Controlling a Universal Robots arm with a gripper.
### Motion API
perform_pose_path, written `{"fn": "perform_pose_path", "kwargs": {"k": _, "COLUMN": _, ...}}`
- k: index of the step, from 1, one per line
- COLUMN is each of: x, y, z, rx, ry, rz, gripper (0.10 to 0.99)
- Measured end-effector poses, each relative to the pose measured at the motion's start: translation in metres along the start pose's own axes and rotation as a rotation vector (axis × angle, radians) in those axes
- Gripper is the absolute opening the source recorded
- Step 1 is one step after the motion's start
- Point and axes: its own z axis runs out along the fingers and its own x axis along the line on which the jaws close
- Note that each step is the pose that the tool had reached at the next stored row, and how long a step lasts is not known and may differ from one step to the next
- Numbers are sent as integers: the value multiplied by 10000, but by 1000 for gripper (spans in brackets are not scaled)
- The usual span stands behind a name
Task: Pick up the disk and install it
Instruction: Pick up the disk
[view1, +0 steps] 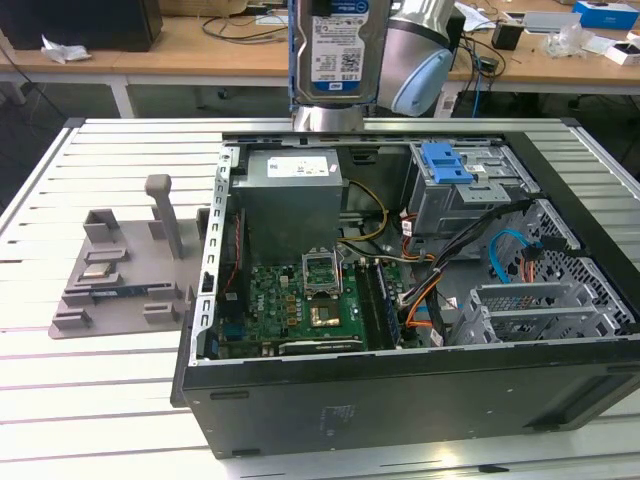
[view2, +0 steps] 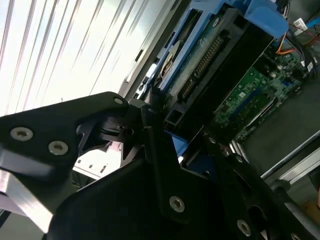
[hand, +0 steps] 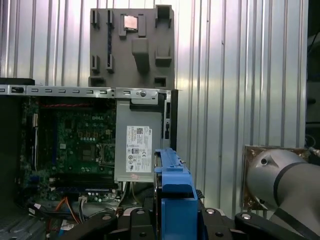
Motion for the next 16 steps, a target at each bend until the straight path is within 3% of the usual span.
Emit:
{"fn": "perform_pose_path", "kwargs": {"k": 3, "x": 6, "y": -158, "z": -4, "rx": -15, "ry": 1, "rz": -1, "gripper": 369}}
{"fn": "perform_pose_path", "kwargs": {"k": 6, "x": 15, "y": -393, "z": -7, "rx": -33, "ry": -1, "rz": 0, "gripper": 369}}
{"fn": "perform_pose_path", "kwargs": {"k": 10, "x": 20, "y": -567, "z": -8, "rx": -44, "ry": 1, "rz": 1, "gripper": 369}}
{"fn": "perform_pose_path", "kwargs": {"k": 16, "x": 21, "y": -574, "z": -7, "rx": -44, "ry": -1, "rz": 8, "gripper": 369}}
